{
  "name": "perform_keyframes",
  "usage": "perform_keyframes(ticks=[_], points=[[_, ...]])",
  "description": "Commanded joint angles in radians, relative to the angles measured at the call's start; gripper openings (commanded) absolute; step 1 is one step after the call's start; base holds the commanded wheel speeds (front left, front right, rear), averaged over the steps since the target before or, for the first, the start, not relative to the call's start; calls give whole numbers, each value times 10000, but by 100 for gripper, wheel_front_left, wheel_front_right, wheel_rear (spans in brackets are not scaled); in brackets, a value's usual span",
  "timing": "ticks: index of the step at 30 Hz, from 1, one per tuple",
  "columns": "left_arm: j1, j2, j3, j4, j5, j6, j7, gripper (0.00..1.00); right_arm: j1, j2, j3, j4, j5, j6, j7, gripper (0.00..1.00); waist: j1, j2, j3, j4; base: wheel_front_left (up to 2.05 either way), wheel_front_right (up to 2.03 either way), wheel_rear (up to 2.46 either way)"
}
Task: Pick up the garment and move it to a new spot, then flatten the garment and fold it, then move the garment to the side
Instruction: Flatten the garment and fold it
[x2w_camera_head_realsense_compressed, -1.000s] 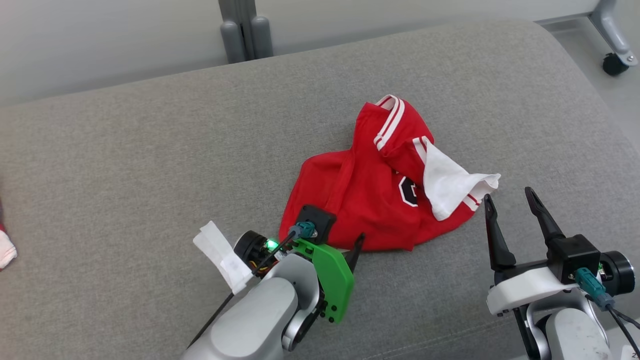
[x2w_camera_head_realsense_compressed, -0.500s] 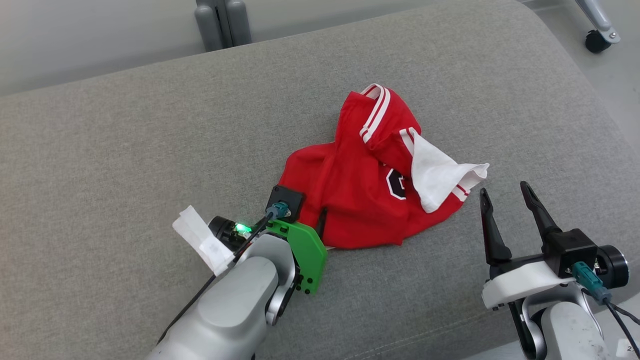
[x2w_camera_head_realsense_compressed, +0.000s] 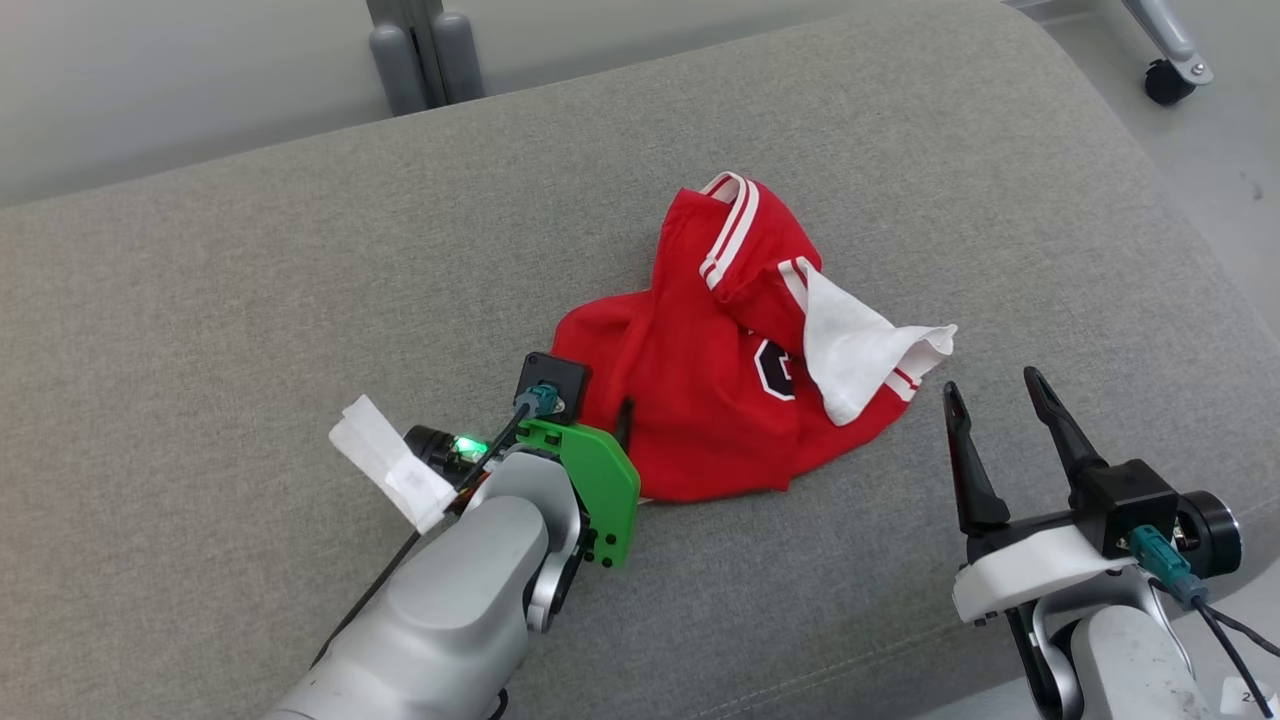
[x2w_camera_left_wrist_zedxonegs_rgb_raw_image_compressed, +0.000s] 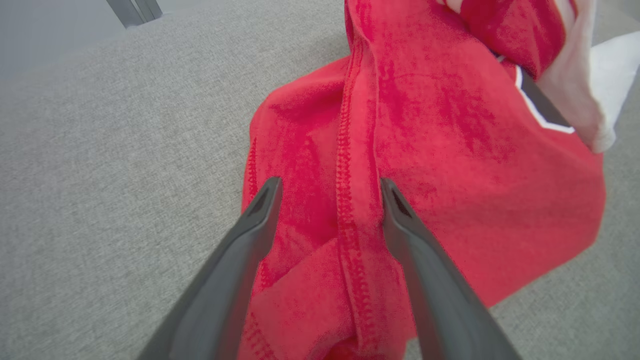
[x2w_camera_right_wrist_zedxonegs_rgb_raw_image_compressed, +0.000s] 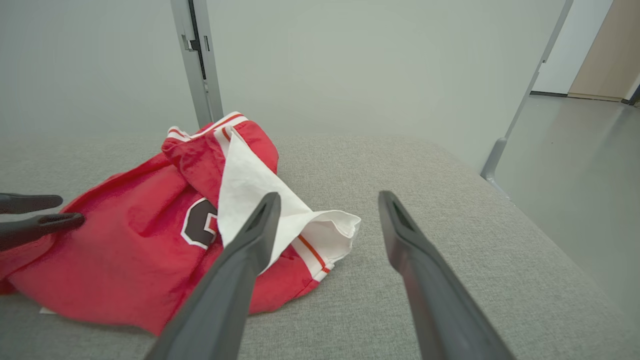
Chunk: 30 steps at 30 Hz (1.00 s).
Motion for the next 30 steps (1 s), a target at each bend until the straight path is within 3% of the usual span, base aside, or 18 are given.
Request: perform_keyframes(ticks=[1, 7, 12, 20, 30], points=[[-112, 60, -54, 122, -195, 75, 132, 0, -85, -8, 7, 21, 35, -18, -48, 100, 0, 0, -10, -22, 0, 0, 0], [38, 60, 242, 230, -1171, -160, -52, 0, -32, -6, -160, -53, 38, -18, -50, 100, 0, 0, 4, 167, 0, 0, 0], [51, 93, 1452, 344, -2399, -606, -972, 0, 47, -10, -289, -148, 67, -18, -50, 100, 0, 0, 17, 601, 0, 0, 0], [-552, 995, 2839, 627, -3332, -1086, -1559, 0, 30, -10, -287, -233, 66, -18, -43, 100, 0, 0, 80, 1397, 0, 0, 0], [-1274, 2303, 3347, 1037, -3368, -756, -1614, 0, -234, -13, -19, -210, 164, -16, -43, 100, 0, 0, 200, 1586, 0, 0, 0]])
